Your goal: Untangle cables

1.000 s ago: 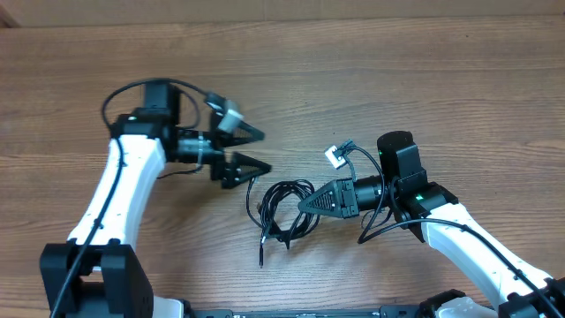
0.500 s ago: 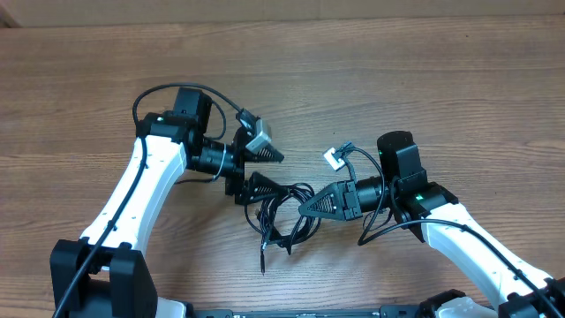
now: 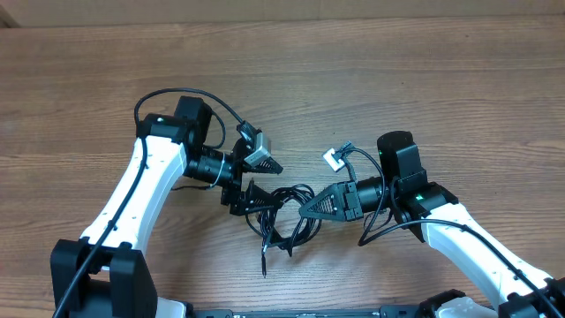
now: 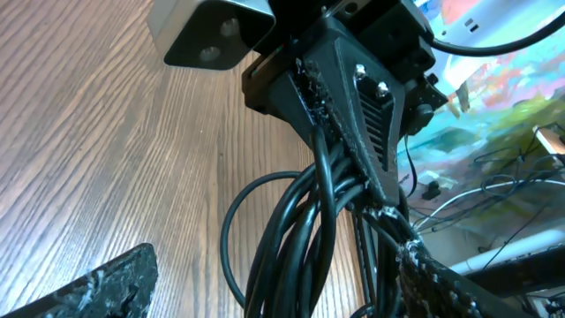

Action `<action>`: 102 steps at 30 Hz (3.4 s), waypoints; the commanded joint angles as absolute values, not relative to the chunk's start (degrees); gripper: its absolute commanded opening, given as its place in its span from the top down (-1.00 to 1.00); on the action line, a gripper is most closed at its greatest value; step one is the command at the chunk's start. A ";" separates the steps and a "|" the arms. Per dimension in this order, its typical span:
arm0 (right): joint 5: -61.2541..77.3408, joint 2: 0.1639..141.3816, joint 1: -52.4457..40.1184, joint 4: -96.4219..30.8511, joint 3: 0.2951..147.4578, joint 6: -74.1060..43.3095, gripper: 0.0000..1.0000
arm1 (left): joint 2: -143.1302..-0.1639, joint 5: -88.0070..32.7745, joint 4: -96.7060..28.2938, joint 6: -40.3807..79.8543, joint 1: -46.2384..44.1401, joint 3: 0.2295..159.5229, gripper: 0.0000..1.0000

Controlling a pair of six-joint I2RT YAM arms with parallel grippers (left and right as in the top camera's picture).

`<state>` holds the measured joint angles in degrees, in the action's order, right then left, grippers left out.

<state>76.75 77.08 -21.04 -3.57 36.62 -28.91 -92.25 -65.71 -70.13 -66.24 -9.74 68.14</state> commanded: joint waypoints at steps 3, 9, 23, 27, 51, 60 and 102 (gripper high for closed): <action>79.68 76.51 -20.75 -2.61 37.10 -28.73 0.92 | -91.61 -66.43 -69.30 -68.42 -9.78 65.58 -0.72; 79.66 76.51 -20.75 -2.61 37.10 -28.73 0.92 | -91.61 -69.17 -67.00 -68.42 -9.78 62.52 -0.74; 79.64 76.51 -20.75 -2.61 37.10 -28.75 0.92 | -91.61 -69.14 -63.75 -68.36 -9.80 59.59 -0.21; 79.64 76.51 -20.75 -2.61 37.10 -28.75 0.92 | -91.61 -69.10 -63.77 -68.36 -9.82 59.59 -0.14; 77.76 76.51 -20.75 -2.66 37.10 -28.69 0.92 | -91.61 -60.40 -62.30 -57.78 -10.44 59.55 0.92; 60.16 76.51 -20.78 -4.27 37.08 -28.47 0.86 | -91.61 -60.40 -59.46 -49.06 -6.66 59.57 0.92; 15.42 72.34 -28.69 -16.34 43.62 -23.73 0.07 | -91.59 -32.51 -38.96 5.19 -16.97 61.80 0.91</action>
<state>23.29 73.28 -27.40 -15.64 41.17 -25.56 -92.25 -34.65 -39.22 2.55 -16.36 59.61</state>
